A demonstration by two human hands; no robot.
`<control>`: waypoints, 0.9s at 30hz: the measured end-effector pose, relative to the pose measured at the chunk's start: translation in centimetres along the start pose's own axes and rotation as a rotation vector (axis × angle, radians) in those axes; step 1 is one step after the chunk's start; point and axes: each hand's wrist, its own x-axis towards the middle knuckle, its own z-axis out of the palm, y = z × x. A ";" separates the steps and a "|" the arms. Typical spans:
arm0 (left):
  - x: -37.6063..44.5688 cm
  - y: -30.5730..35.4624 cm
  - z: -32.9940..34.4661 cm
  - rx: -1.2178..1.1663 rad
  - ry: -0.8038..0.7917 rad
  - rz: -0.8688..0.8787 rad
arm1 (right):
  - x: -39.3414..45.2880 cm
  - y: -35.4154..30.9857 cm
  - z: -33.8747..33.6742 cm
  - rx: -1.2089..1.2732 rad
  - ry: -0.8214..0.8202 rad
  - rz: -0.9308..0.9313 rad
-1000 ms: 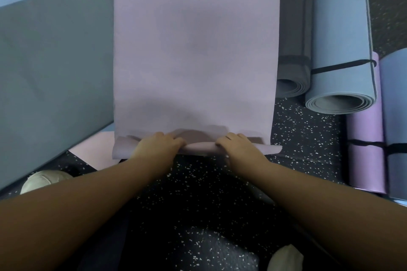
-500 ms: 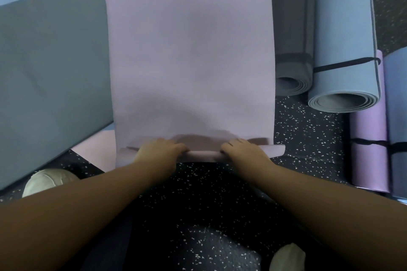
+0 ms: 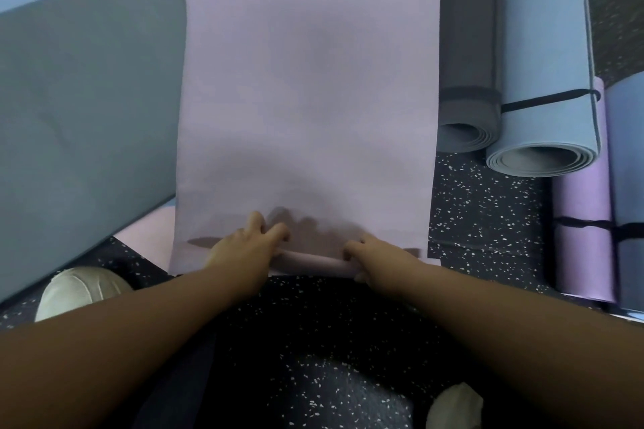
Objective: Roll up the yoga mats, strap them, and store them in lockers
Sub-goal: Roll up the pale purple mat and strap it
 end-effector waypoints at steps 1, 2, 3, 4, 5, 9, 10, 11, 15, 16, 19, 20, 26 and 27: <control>0.2 0.0 0.1 -0.031 0.024 -0.039 | 0.0 0.0 0.0 0.005 0.002 0.012; 0.3 0.0 0.1 -0.061 0.040 -0.073 | 0.1 0.1 0.0 0.012 0.005 0.024; 0.4 0.0 0.2 -0.082 0.047 -0.091 | 0.2 0.2 -0.1 0.016 0.009 0.035; 0.5 0.0 0.2 -0.083 0.057 -0.090 | 0.2 0.2 -0.1 0.016 0.015 0.045; 0.5 0.0 0.2 -0.071 0.072 -0.074 | 0.2 0.2 -0.2 0.014 0.022 0.055; 0.3 0.3 0.1 0.118 0.144 0.061 | 0.1 0.0 -0.3 -0.015 0.057 0.071; 0.4 0.3 0.1 0.151 0.132 0.081 | 0.1 0.0 -0.3 -0.028 0.070 0.072; 0.4 0.3 0.0 0.172 0.122 0.114 | 0.1 0.0 -0.4 -0.042 0.089 0.076; 0.7 -0.3 -0.1 0.221 0.220 0.288 | 0.0 0.0 -0.8 -0.115 0.158 0.092; 0.6 -0.4 0.0 0.220 0.244 0.295 | 0.0 0.0 -0.8 -0.094 0.157 0.100; 0.2 -0.4 0.2 0.254 0.285 0.364 | 0.4 -0.1 -0.9 -0.026 0.136 0.133; 0.1 -0.3 0.2 0.293 0.273 0.369 | 0.4 -0.1 -0.9 -0.022 0.133 0.140; 0.2 -0.4 0.4 0.372 0.239 0.385 | -0.5 -0.1 0.1 -0.098 0.263 0.111; 0.3 -0.5 0.6 0.380 0.241 0.398 | -0.6 0.0 0.2 -0.105 0.272 0.097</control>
